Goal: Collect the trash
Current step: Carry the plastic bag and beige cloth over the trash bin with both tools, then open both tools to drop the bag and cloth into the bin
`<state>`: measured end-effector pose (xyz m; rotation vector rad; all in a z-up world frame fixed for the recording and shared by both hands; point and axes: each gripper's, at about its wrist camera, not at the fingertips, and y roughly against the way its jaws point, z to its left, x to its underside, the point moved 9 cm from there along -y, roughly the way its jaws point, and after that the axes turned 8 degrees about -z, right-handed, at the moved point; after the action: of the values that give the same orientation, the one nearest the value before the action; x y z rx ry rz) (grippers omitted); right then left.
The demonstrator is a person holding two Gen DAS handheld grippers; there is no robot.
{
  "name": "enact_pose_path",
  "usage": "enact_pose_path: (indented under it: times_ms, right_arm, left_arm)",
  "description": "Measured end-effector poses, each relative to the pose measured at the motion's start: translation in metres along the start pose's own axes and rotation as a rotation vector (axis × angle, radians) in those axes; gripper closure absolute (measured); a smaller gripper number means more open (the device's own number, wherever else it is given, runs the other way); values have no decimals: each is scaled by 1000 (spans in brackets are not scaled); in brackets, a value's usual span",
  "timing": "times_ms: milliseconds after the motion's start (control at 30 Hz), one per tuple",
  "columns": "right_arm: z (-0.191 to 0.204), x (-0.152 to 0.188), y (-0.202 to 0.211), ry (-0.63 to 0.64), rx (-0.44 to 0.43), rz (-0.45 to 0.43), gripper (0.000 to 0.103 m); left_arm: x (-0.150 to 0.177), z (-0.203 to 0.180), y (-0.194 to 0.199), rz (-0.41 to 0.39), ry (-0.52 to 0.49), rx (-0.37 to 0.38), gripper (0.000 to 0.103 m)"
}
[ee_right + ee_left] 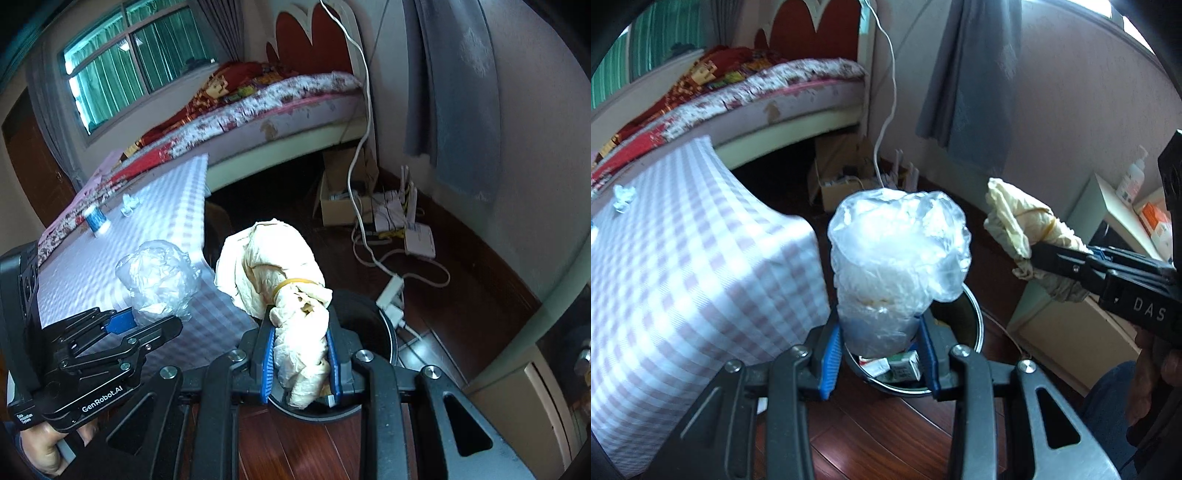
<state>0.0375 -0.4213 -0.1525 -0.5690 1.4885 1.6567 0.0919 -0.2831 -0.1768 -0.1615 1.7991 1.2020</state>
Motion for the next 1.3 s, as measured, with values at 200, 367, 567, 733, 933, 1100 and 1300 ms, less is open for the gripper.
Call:
enact_pose_path:
  times_ms: [200, 367, 567, 733, 933, 1100, 1300]
  right_arm:
    - [-12, 24, -21, -11, -3, 69, 78]
    - [-19, 40, -41, -16, -1, 125, 78]
    - [-23, 51, -64, -16, 0, 172, 78]
    - [-31, 59, -83, -16, 8, 217, 78]
    - [-37, 67, -106, -18, 3, 266, 78]
    - [-49, 71, -123, -56, -3, 300, 52]
    - [-77, 83, -117, -63, 95, 316, 14]
  left_arm:
    - [18, -6, -22, 65, 7, 24, 65]
    - [29, -5, -39, 114, 21, 33, 65]
    - [36, -6, -62, 163, 40, 52, 65]
    - [42, -5, -83, 206, 59, 68, 65]
    - [44, -7, -99, 229, 89, 86, 63]
    - [58, -1, -110, 254, 108, 37, 5]
    - [74, 28, -103, 248, 119, -104, 1]
